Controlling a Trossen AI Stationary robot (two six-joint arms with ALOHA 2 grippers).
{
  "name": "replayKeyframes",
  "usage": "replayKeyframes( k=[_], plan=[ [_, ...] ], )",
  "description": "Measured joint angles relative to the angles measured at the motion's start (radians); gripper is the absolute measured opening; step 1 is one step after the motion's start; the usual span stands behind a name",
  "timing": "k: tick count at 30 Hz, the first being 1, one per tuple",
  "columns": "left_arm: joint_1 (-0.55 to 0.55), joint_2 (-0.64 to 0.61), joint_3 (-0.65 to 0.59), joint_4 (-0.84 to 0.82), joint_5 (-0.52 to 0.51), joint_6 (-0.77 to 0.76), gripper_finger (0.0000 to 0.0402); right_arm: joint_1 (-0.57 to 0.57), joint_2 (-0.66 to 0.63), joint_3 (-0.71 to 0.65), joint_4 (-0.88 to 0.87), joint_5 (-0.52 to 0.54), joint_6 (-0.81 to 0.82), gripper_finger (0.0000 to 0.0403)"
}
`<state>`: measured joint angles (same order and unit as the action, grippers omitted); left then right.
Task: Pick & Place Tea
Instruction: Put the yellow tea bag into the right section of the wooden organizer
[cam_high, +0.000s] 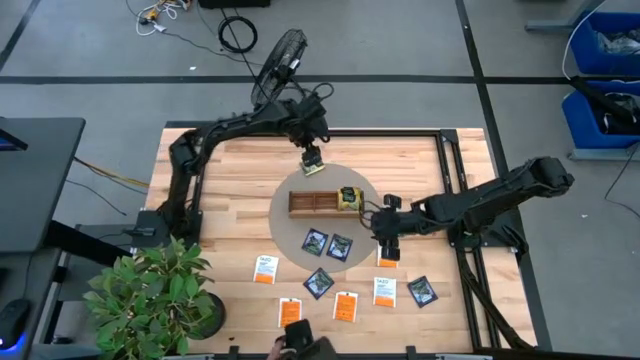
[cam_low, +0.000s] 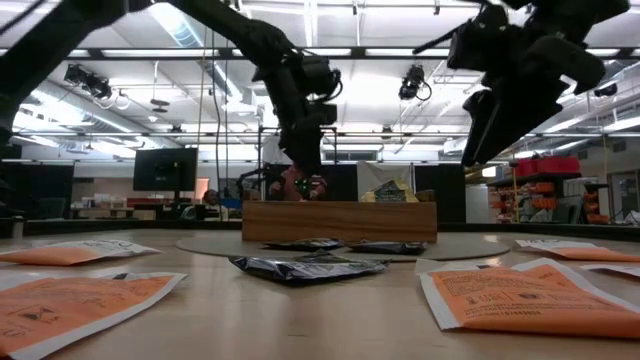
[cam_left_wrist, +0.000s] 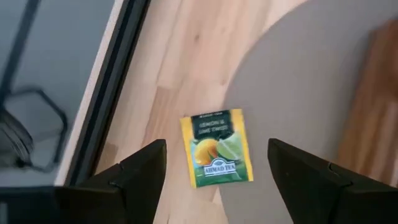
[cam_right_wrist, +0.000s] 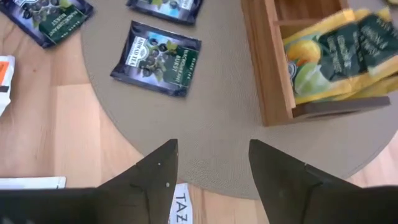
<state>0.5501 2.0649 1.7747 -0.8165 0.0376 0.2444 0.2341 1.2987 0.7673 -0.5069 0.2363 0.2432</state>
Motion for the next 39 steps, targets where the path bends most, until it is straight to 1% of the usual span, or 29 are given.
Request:
replayKeyframes(
  k=[4, 10, 15, 19, 24, 28, 35, 39],
  plan=[
    [0.019, 0.079, 0.084, -0.051, -0.009, -0.076, 0.0284, 0.027, 0.0, 0.0, 0.008, 0.055, -0.001, 0.0205],
    [0.026, 0.175, 0.184, -0.109, -0.031, -0.176, 0.0286, 0.027, 0.0, 0.0, 0.015, 0.061, -0.008, 0.0205],
    [0.04, 0.222, 0.235, -0.117, -0.032, -0.289, 0.031, 0.027, 0.0, 0.0, 0.043, 0.06, -0.008, 0.0205],
    [0.073, 0.229, 0.241, -0.13, -0.026, -0.428, 0.0342, 0.026, 0.0, 0.0, 0.06, 0.06, -0.012, 0.0205],
    [0.13, 0.229, 0.242, -0.18, 0.039, -0.491, 0.0369, 0.026, 0.0, 0.0, 0.062, 0.059, -0.011, 0.0205],
    [0.147, 0.246, 0.242, -0.176, 0.046, -0.512, 0.0373, 0.026, 0.0, 0.0, 0.081, 0.059, -0.018, 0.0205],
    [0.126, 0.318, 0.241, -0.191, 0.078, -0.554, 0.0374, 0.025, 0.0, 0.0, 0.086, 0.06, -0.039, 0.0205],
    [0.122, 0.33, 0.241, -0.196, 0.138, -0.596, 0.0374, 0.025, 0.0, 0.0, 0.088, 0.06, -0.039, 0.0205]
  ],
)
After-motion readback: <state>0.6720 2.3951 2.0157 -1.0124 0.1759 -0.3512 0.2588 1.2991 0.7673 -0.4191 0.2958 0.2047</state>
